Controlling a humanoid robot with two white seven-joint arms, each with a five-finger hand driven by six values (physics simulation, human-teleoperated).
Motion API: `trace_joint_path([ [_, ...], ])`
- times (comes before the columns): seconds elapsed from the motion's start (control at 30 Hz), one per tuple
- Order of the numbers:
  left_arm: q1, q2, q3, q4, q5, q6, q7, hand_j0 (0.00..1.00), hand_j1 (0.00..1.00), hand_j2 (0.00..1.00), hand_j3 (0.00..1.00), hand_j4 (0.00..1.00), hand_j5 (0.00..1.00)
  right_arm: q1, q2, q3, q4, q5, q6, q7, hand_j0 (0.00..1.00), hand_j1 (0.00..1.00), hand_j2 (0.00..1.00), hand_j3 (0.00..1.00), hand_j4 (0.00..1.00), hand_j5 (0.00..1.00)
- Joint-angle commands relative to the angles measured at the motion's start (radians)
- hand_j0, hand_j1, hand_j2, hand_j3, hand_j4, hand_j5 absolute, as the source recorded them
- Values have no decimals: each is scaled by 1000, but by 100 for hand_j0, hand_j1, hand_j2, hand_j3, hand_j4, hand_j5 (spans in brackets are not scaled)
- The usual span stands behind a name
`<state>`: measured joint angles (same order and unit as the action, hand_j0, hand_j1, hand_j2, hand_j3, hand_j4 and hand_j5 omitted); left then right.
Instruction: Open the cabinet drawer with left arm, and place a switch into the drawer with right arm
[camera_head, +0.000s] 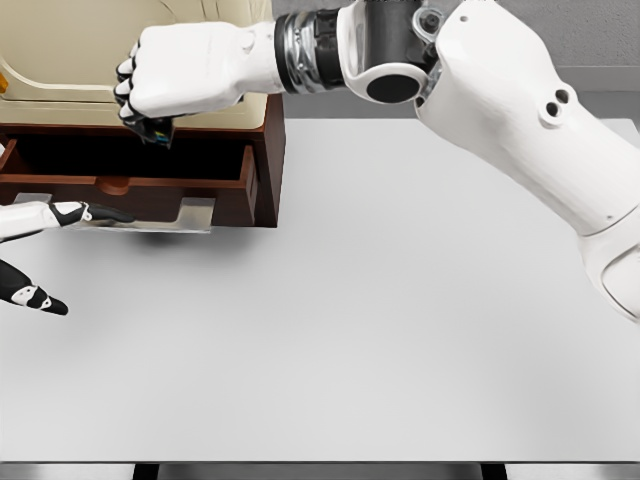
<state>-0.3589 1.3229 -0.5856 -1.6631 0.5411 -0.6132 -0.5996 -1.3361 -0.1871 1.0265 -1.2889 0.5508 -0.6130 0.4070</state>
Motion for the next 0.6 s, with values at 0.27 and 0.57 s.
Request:
trace_joint_path([
  [0.27, 0, 2, 1, -1, 10, 2, 0, 100, 100, 100, 100, 100, 100, -2, 15, -14, 5, 1, 2, 0, 60, 60, 60, 60, 60, 60],
  [0.57, 3, 1, 1, -1, 8, 2, 0, 100, 100, 100, 100, 100, 100, 5, 23, -14, 10, 0, 2, -2, 79, 79, 79, 79, 79, 79],
])
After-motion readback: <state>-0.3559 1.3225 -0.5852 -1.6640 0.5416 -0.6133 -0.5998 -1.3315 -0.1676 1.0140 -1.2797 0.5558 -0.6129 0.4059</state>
